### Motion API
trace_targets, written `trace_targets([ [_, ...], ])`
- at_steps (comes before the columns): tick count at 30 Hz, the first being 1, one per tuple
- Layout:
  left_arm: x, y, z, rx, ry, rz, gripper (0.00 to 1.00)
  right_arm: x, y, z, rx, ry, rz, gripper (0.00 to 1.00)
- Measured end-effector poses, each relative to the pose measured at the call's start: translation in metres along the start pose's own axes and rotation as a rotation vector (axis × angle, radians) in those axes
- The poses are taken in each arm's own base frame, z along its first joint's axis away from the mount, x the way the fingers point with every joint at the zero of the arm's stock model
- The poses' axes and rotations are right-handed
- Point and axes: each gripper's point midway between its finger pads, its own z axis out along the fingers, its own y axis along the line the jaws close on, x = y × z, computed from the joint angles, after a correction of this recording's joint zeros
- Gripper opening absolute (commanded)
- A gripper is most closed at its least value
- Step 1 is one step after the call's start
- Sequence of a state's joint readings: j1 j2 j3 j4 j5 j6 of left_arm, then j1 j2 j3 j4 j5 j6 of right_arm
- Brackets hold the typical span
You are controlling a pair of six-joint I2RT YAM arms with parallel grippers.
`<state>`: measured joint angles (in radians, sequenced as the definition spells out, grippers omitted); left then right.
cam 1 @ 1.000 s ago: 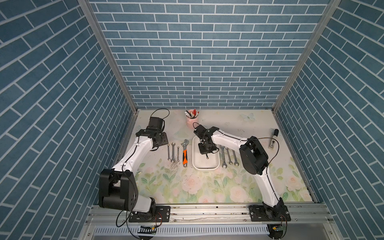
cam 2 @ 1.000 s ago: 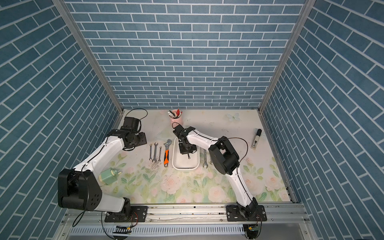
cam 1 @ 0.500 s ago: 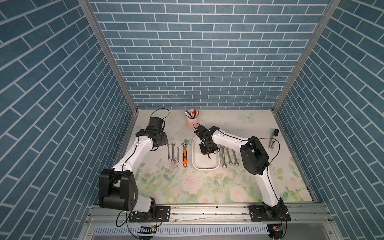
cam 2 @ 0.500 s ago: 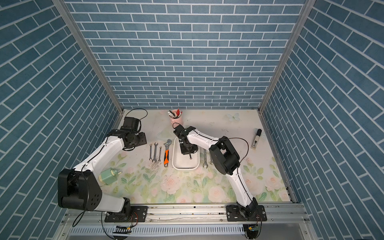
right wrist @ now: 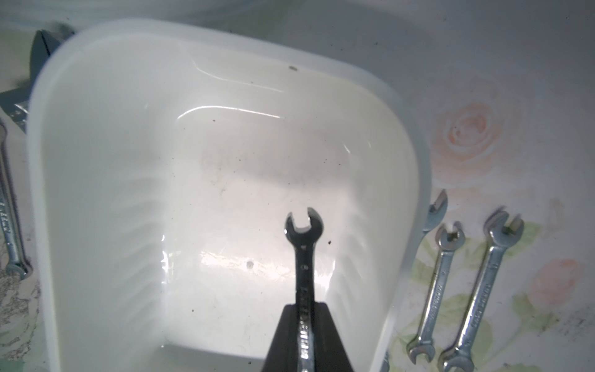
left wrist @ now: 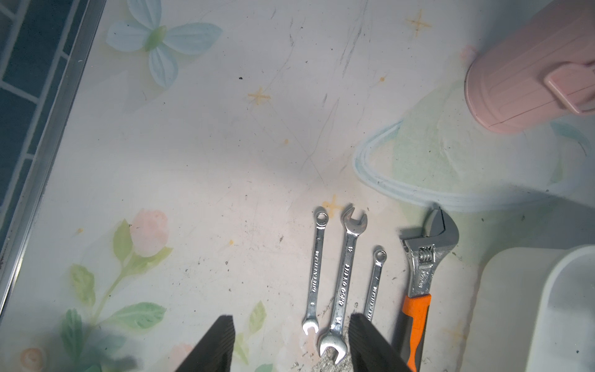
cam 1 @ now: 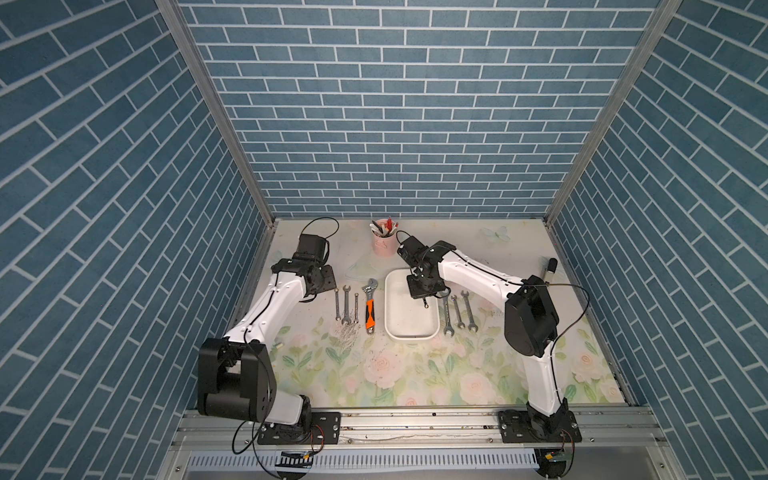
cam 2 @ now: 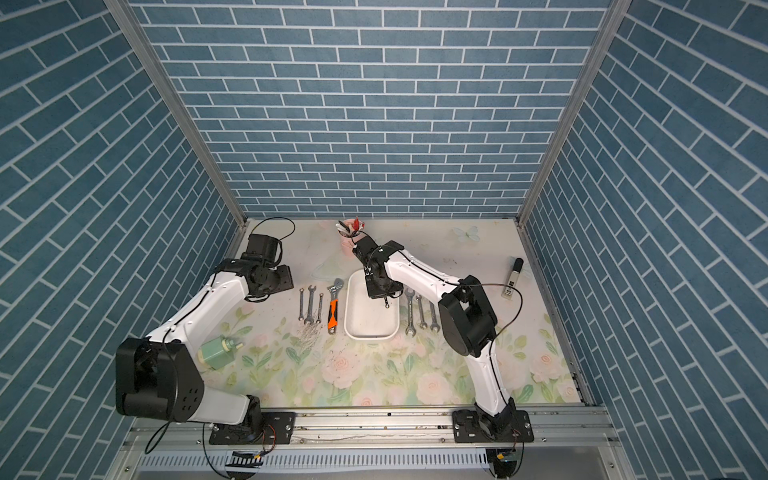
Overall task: Take out the wrench from the storage box
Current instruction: Pick up the wrench from the storage box, then place the wrench at the center of the board.
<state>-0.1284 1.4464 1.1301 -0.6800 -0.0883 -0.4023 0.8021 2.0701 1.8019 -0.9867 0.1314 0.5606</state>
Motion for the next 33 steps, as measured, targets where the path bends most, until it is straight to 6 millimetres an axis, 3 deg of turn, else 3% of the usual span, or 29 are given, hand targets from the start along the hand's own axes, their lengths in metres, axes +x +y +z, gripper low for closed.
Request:
trace_targets([
  [7,0.001,0.0,0.0,-0.002,0.003,0.0,0.62,-0.007,-0.031,-0.042,0.002,-0.077,0.055,0.0],
  [12,0.001,0.001,-0.001,-0.003,0.006,0.001,0.62,0.005,-0.066,-0.049,0.028,-0.081,0.107,0.0],
  [25,0.002,0.003,-0.002,-0.014,0.013,0.002,0.62,0.069,-0.149,0.021,0.12,0.056,0.207,0.0],
  [33,0.006,0.005,-0.002,-0.025,0.029,0.005,0.62,0.079,-0.178,0.044,0.129,0.053,0.218,0.0],
])
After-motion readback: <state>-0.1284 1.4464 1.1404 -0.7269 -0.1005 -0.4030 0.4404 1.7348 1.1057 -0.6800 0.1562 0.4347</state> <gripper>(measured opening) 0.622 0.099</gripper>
